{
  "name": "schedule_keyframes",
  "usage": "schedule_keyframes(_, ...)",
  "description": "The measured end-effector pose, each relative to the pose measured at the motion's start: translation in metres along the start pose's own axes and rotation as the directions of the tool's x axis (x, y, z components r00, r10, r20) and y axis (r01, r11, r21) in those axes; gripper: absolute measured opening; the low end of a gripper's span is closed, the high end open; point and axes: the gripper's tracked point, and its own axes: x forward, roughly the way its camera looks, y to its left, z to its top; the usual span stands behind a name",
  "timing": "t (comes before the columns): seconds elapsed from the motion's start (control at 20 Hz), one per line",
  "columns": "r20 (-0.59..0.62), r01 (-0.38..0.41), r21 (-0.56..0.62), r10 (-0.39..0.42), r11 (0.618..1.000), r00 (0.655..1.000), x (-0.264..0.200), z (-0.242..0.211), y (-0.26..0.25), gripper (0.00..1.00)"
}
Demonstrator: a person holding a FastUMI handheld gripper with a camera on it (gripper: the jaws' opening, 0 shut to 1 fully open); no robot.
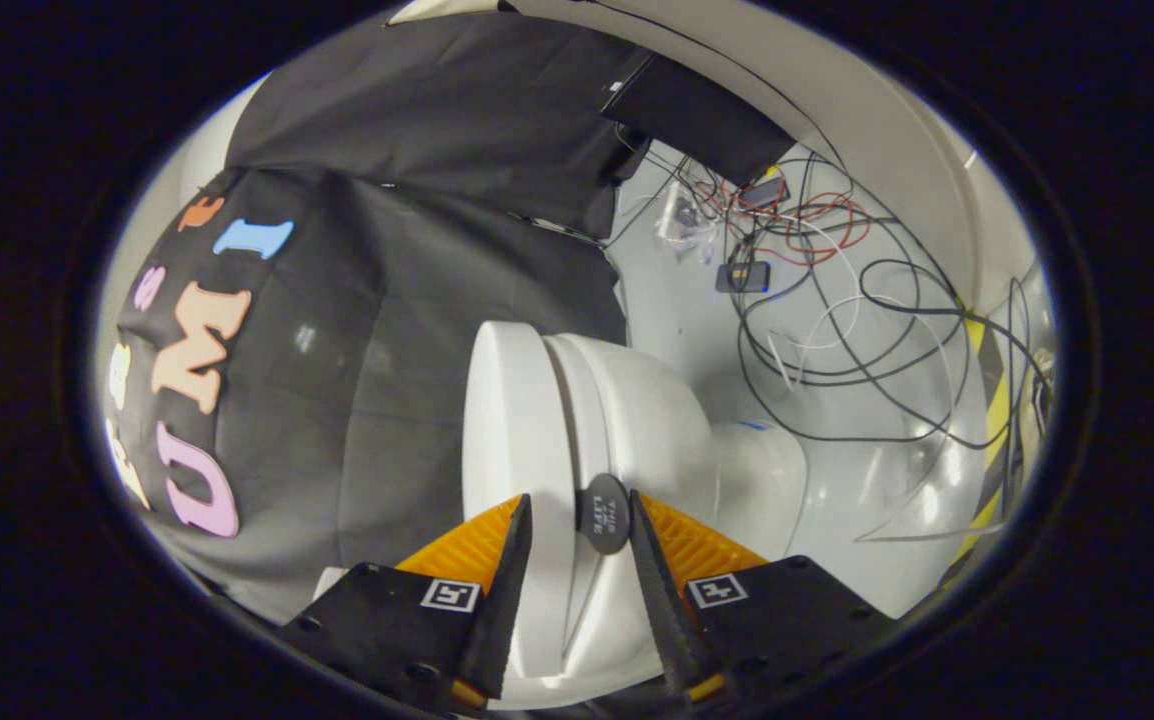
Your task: Open the toilet lid.
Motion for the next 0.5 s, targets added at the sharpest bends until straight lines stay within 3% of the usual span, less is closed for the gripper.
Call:
schedule_keyframes(0.15,-0.02,0.033,-0.024,-0.034,0.999,0.999,0.001,-0.001,-0.003,0.13)
schedule_keyframes(0.2,-0.011,0.036,-0.054,-0.036,0.998,0.999,0.002,-0.003,0.0,0.1)
schedule_keyframes(0.3,-0.016,0.029,-0.135,-0.032,0.99,0.999,-0.005,-0.002,0.007,0.07)
schedule_keyframes(0.5,0.014,-0.065,-0.116,0.067,0.991,0.998,-0.018,0.005,0.041,0.07)
